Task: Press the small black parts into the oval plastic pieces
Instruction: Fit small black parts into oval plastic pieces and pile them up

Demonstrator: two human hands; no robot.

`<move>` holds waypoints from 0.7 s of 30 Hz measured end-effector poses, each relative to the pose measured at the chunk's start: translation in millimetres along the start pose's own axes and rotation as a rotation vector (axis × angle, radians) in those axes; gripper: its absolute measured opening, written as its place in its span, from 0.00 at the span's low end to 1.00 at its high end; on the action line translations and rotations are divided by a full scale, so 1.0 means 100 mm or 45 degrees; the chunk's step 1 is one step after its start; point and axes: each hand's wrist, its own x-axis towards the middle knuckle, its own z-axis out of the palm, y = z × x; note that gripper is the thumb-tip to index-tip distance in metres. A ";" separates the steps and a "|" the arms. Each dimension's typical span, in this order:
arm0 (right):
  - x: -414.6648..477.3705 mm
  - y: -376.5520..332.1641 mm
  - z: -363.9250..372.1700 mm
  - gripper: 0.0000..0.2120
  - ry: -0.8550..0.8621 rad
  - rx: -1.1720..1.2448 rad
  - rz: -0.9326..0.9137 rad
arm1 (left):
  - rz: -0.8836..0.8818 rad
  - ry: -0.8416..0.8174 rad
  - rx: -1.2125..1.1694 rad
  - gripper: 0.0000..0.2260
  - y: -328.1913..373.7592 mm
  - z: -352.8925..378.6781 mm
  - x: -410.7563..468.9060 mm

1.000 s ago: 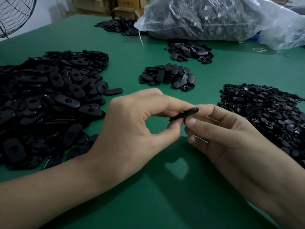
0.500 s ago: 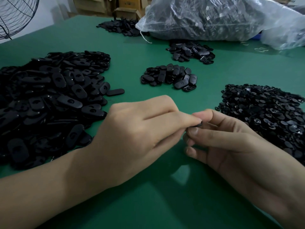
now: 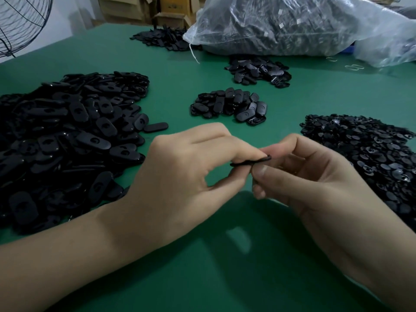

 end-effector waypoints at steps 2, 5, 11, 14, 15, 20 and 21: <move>0.00 -0.01 0.00 0.05 0.040 -0.135 -0.112 | -0.099 -0.005 -0.086 0.07 -0.05 -0.01 0.01; -0.01 -0.02 0.01 0.05 0.090 -0.332 -0.237 | -0.226 -0.027 -0.211 0.09 -0.02 -0.01 0.04; 0.02 0.03 -0.04 0.04 0.199 -0.708 -0.299 | -0.610 -0.179 -0.564 0.09 0.00 0.04 0.02; 0.04 0.04 -0.06 0.05 0.214 -0.639 -0.230 | -0.518 -0.319 -0.496 0.20 -0.02 -0.01 0.06; 0.04 0.04 -0.06 0.06 0.211 -0.591 -0.208 | -0.487 -0.382 -0.481 0.24 -0.04 -0.02 0.07; 0.07 0.05 -0.10 0.06 0.156 -0.472 -0.108 | -0.259 -0.530 -0.296 0.25 -0.13 -0.08 0.15; 0.08 0.06 -0.11 0.06 0.141 -0.461 -0.086 | -0.210 -0.539 -0.240 0.24 -0.14 -0.08 0.15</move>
